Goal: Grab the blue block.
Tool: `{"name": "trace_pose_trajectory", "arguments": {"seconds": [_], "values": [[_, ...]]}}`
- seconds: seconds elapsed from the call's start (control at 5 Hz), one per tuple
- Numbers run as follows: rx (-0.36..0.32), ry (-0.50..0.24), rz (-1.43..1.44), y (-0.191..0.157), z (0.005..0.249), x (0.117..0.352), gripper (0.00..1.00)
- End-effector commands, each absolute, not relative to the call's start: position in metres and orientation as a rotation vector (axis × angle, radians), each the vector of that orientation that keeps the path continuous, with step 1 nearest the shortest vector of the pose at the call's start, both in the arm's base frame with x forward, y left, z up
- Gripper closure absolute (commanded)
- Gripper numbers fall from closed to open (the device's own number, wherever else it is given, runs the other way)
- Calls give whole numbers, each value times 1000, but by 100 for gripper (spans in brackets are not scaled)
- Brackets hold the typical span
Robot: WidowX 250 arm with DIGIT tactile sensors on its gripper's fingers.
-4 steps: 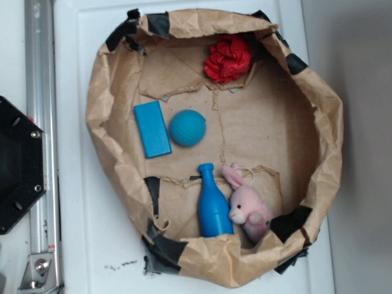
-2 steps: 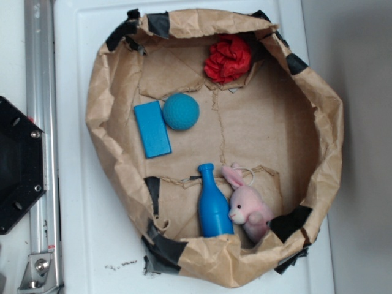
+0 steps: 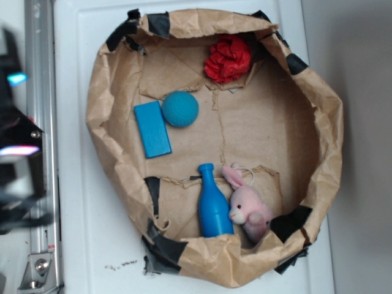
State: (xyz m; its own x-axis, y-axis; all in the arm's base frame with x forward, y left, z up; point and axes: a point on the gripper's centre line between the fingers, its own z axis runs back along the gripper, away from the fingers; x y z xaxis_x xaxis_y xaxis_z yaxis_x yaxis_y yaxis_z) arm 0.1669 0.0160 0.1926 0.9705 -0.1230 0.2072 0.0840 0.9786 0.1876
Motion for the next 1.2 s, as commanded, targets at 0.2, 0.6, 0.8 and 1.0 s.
{"name": "trace_pose_trajectory", "arguments": {"seconds": [0.2, 0.6, 0.8, 1.0], "values": [[269, -219, -353, 54, 132, 272, 0], [44, 21, 142, 30, 86, 228, 0], [113, -43, 396, 11, 101, 227, 0], [113, -43, 396, 11, 101, 227, 0]]}}
